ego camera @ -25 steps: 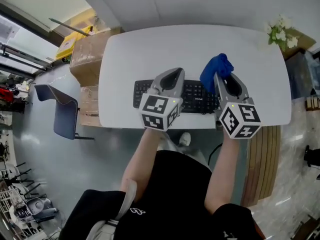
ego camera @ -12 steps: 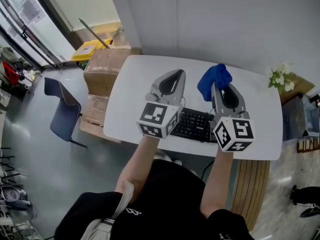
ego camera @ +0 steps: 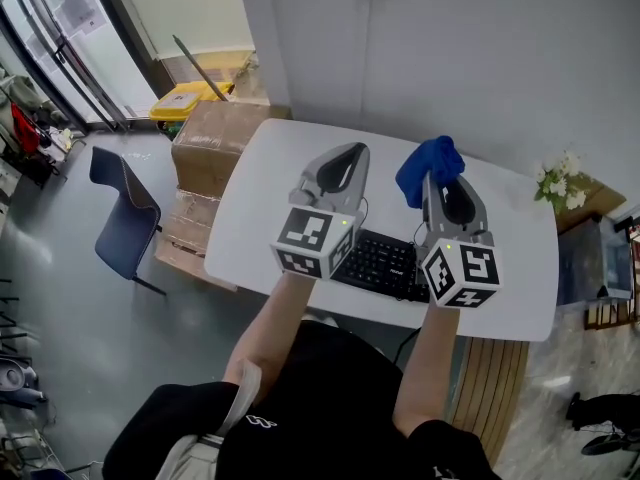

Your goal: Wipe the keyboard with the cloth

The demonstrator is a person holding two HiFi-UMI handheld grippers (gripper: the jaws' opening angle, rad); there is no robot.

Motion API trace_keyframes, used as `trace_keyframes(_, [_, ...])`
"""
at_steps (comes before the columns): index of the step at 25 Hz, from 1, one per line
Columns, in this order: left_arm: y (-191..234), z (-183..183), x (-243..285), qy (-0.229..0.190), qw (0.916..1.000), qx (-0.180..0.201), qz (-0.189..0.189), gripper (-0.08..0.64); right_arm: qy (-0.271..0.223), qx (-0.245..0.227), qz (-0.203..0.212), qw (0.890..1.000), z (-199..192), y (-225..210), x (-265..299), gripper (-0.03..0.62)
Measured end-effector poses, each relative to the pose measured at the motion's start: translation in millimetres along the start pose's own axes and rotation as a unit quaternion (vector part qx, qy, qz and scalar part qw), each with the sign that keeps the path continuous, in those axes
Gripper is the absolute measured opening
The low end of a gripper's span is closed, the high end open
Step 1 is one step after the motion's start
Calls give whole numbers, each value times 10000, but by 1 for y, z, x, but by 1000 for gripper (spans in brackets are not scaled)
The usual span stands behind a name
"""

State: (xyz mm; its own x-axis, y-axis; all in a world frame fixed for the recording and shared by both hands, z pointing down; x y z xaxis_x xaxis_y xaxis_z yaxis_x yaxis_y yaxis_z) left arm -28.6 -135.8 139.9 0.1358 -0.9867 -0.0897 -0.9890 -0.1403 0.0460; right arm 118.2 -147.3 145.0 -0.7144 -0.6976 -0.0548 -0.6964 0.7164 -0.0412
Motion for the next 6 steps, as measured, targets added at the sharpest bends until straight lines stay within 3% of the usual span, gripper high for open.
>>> trace_keyframes(6, [5,2,-2,-38,10000,7,48,-2,-65,-63,61,9999,5,4,4,91])
Point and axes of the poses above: the fingertips, and each gripper's own axes: x forward along the fingers, y to its left, z out of its top, the point moved 3 cm from there along -x, backward along the fingers, and after that the axes turned 11 degrees about z, right-handed, at the moved point
